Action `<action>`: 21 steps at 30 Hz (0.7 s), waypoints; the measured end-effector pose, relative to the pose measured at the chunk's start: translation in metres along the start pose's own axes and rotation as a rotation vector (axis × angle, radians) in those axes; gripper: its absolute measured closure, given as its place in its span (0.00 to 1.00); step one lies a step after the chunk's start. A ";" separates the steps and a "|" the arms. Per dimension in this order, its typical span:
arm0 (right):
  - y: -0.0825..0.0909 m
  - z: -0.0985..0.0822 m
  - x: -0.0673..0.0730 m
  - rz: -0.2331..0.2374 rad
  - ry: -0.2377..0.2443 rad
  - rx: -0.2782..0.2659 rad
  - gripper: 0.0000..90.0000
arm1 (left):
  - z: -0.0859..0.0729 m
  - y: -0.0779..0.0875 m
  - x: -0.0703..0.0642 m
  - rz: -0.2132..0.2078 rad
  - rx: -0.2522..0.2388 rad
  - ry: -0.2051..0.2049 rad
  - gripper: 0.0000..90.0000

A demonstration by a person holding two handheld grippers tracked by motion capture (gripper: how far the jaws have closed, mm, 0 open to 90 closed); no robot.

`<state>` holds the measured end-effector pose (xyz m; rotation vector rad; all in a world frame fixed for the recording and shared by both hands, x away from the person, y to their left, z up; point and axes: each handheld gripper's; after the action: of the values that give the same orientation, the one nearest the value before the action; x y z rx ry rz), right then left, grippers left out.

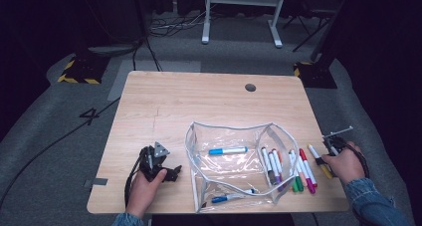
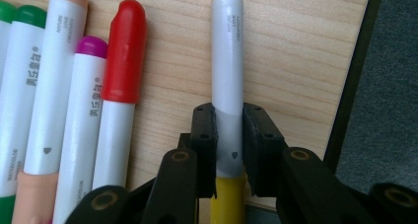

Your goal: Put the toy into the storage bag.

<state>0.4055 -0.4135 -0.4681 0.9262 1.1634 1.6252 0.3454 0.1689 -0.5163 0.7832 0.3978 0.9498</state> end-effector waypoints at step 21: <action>0.079 0.012 0.018 0.067 0.125 -0.129 0.86 | 0.000 0.000 0.000 0.001 -0.001 -0.001 0.00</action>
<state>0.3919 -0.4049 -0.3880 0.7985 1.1065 1.8117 0.3455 0.1689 -0.5164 0.7822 0.3964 0.9502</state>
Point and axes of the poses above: each handheld gripper's, and its own axes: y roughly backward along the jaws, z roughly out of its top, x roughly to its left, and after that the axes turned 4 degrees about z, right-handed
